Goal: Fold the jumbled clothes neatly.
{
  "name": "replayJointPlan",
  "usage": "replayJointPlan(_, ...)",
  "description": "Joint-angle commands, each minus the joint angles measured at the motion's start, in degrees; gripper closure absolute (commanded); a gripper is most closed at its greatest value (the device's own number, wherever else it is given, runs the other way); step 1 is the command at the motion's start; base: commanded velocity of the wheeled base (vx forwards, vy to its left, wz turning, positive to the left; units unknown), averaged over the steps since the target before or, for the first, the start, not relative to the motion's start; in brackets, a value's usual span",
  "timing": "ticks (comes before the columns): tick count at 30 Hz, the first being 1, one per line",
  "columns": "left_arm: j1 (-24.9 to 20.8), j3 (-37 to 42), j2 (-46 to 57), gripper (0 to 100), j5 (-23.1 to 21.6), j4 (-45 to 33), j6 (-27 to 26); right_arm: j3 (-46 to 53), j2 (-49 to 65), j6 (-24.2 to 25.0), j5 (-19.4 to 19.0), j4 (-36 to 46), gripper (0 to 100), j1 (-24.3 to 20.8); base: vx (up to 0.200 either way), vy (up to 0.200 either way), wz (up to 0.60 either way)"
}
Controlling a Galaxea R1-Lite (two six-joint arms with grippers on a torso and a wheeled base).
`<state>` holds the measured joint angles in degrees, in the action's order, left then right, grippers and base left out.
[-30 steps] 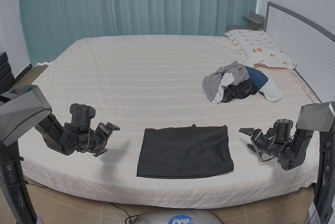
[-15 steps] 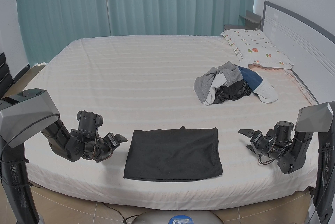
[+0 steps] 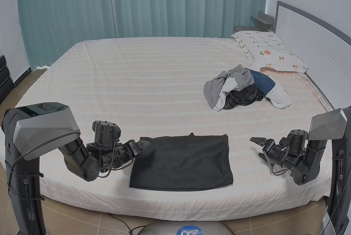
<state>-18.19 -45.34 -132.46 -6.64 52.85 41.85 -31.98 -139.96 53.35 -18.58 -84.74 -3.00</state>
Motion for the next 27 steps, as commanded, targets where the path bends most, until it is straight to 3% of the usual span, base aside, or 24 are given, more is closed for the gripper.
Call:
replayJointPlan(1,-0.44,1.22,-3.15,0,-0.12,0.94,-0.37,-0.1,-0.31,-0.08,-0.05,0.01,0,-0.08,0.0,0.0,0.0)
replayJointPlan(21,-1.06,1.66,-3.42,0,-0.39,4.02,0.07,-0.02,-0.31,-0.08,-0.05,0.01,0,-0.17,0.0,0.0,0.0)
replayJointPlan(22,-1.06,1.66,-3.42,100,-0.39,4.02,0.07,-0.02,-0.31,-0.08,-0.05,0.01,0,-0.17,0.0,0.0,0.0)
replayJointPlan(27,-1.06,1.92,-3.15,100,-0.12,4.02,0.34,0.07,-0.31,-0.08,-0.05,0.01,0,-0.17,0.0,0.0,0.0)
